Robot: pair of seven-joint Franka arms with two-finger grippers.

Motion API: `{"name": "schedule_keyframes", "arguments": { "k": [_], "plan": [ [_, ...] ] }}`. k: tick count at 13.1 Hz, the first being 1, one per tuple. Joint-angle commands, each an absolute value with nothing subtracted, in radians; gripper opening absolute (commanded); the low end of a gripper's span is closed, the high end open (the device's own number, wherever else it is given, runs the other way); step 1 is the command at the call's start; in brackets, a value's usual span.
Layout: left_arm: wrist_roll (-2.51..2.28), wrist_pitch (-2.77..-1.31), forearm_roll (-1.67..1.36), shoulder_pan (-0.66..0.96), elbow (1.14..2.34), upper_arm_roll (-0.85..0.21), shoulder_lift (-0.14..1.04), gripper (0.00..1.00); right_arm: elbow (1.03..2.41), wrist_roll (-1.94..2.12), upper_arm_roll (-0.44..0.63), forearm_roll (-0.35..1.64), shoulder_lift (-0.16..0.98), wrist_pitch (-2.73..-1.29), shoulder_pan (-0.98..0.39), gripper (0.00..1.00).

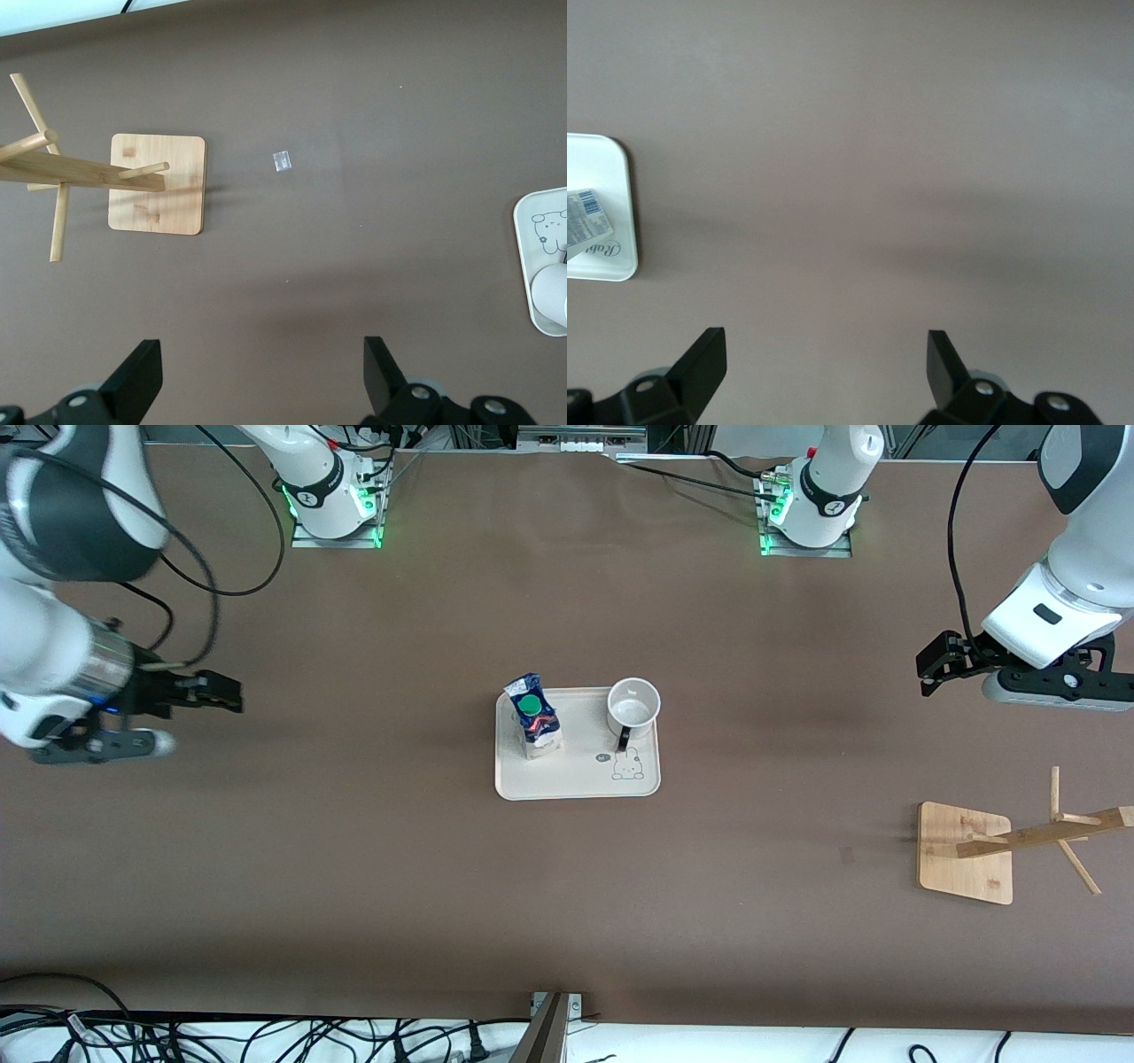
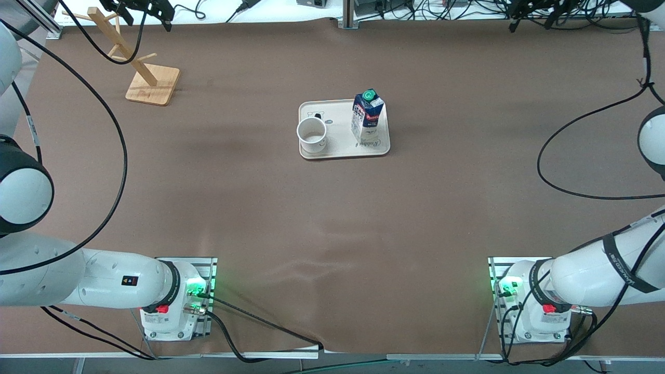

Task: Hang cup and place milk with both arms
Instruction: 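Reach the right gripper toward the blue milk carton on the tray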

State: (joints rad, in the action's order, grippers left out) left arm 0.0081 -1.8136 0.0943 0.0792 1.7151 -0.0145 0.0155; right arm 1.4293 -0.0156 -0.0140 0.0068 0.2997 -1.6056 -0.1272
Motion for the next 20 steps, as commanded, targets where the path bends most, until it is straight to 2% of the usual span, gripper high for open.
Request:
{"name": "schedule_keyframes", "arguments": {
  "k": [1, 3, 6, 9, 20],
  "plan": [
    [0.008, -1.793, 0.08, 0.083, 1.695, -0.011, 0.017, 1.0, 1.431, -0.041, -0.009, 0.032, 0.337, -1.646, -0.164, 1.0],
    [0.008, -1.793, 0.08, 0.083, 1.695, -0.011, 0.017, 1.0, 1.436, -0.04, -0.009, 0.121, 0.374, -1.718, -0.193, 1.0],
    [0.008, -1.793, 0.08, 0.083, 1.695, -0.011, 0.017, 1.0, 1.433, -0.06, -0.009, 0.161, 0.409, -1.797, -0.288, 1.0],
    [0.008, -1.795, 0.08, 0.083, 1.695, -0.011, 0.017, 1.0, 1.433, -0.25, -0.009, 0.163, 0.432, -1.854, -0.351, 1.0],
    [0.009, -1.793, 0.08, 0.081, 1.695, -0.011, 0.017, 1.0, 1.431, -0.236, -0.009, 0.163, 0.491, -1.861, -0.5, 1.0]
  ]
}}
